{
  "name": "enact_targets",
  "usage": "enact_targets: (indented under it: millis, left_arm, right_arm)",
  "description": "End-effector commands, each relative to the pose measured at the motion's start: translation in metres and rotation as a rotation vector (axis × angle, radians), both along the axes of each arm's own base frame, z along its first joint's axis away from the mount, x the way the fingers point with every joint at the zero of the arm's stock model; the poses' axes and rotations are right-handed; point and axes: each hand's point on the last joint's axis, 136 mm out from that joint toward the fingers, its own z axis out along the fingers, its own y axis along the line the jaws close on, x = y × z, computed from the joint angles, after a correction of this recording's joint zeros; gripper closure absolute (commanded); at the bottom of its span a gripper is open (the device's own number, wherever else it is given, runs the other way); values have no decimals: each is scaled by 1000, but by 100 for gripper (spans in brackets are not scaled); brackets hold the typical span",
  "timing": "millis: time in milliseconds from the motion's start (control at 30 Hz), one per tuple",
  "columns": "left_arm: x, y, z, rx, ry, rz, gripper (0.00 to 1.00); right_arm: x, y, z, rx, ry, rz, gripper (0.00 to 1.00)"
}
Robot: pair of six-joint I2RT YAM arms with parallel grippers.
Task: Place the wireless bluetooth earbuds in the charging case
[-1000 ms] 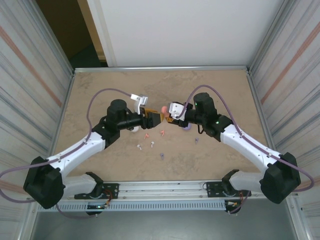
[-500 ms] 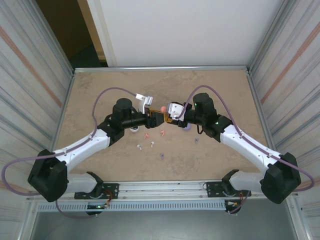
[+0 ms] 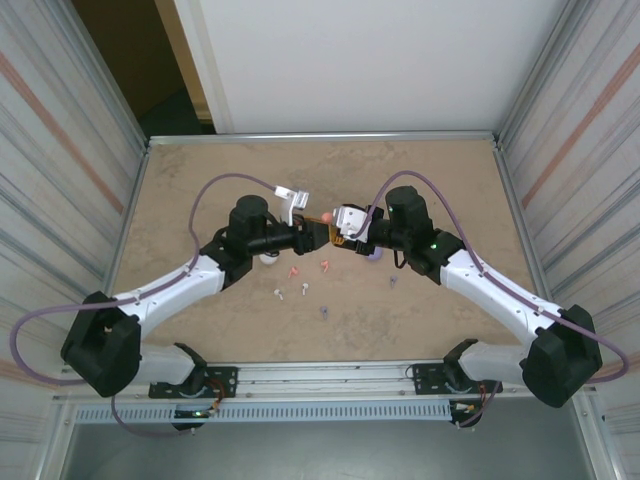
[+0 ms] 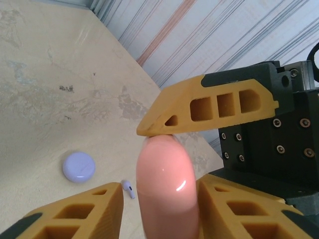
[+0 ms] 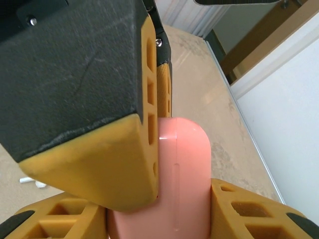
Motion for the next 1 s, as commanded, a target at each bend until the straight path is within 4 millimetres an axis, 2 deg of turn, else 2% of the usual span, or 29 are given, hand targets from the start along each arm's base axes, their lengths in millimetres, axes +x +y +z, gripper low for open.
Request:
enact_targets:
  millis: [0, 367, 667, 700, 733, 900, 967]
  left_arm:
    - [1, -8, 16, -30, -34, -22, 64]
    - [-3, -5, 16, -22, -46, -28, 83]
    - [-6, 4, 28, -21, -143, -3, 100]
    - [-7, 5, 30, -25, -164, -3, 100]
    - [-8, 6, 32, -28, -184, -4, 100]
    - [-18, 9, 47, -70, -363, -30, 100]
    - [-22, 10, 55, -100, -449, -39, 100]
  right_arm:
    - [-2, 1, 8, 18, -11, -1, 60]
    - [4, -1, 11, 36, 2, -40, 58]
    - [-6, -12, 19, 106, 42, -70, 25]
    - [-9, -14, 20, 126, 49, -70, 11]
    - [-12, -16, 22, 143, 57, -71, 1]
    - [-29, -26, 27, 275, 136, -83, 1]
    - [-35, -34, 36, 366, 143, -93, 1]
